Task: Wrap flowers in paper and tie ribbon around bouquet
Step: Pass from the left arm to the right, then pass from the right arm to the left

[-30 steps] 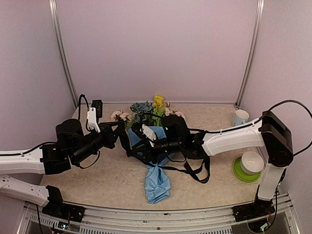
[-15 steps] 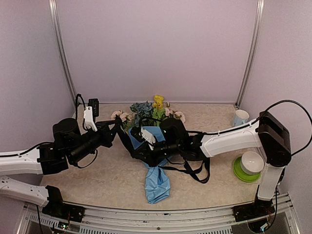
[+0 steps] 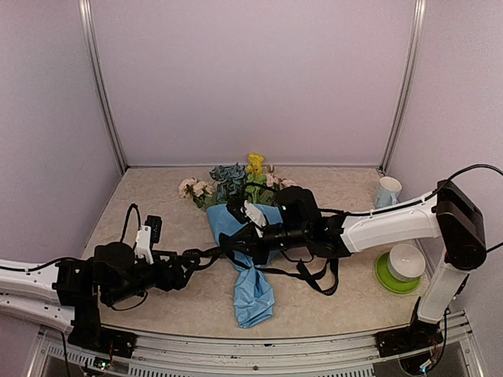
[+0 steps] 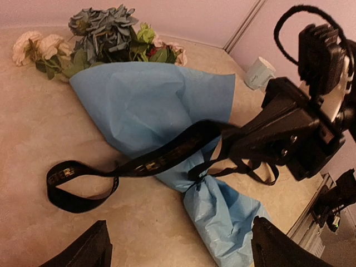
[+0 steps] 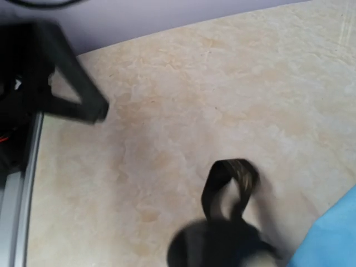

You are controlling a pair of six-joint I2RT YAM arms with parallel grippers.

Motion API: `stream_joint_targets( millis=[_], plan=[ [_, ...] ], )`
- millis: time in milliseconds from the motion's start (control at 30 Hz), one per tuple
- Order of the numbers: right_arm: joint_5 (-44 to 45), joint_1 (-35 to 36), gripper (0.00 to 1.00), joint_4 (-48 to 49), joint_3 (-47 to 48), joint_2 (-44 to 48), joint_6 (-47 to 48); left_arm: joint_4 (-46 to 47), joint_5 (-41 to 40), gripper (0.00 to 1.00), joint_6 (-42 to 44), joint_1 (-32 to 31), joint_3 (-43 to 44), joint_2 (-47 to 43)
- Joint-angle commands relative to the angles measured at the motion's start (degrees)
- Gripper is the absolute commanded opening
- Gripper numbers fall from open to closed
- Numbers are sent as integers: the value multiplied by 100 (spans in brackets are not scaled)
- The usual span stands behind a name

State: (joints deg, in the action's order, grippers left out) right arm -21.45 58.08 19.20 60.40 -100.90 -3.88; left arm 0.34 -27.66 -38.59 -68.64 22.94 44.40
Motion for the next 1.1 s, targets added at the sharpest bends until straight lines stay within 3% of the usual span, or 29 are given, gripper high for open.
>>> stream_joint_targets(
  millis=[0, 100, 267, 333, 500, 633, 833, 900, 1000, 1067],
  plan=[
    [-379, -78, 0, 47, -267, 282, -91, -221, -691, 82, -53, -438, -79, 143],
    [-380, -105, 0, 3, -296, 325, -151, 284, -705, 77, 1058, -513, 76, 623],
    [-477, -107, 0, 20, -364, 329, -157, 2018, -582, 98, 3294, -477, -29, 1675],
    [-598, -113, 0, 57, -411, 348, -139, 2871, 166, 99, 4005, -200, -204, 2104],
    [-743, -130, 0, 26, -475, 423, -95, 4259, 2844, 93, 4134, 1105, -310, 2763],
    [-809, -147, 0, 118, -547, 432, -130, 4999, 3546, 94, 4676, 1265, -384, 3278],
    [-814, -149, 0, 142, -537, 464, -157, 5777, 5092, 95, 4502, 1866, -104, 4349],
    [-774, -159, 0, 181, -570, 498, -164, 6173, 5608, 93, 4374, 1985, -104, 4555],
    [-745, -161, 0, 169, -549, 467, -174, 6069, 5760, 87, 4320, 1982, 150, 4790],
    [-710, -168, 0, 159, -543, 464, -181, 6151, 5659, 78, 4186, 1956, 191, 4850]
  ],
)
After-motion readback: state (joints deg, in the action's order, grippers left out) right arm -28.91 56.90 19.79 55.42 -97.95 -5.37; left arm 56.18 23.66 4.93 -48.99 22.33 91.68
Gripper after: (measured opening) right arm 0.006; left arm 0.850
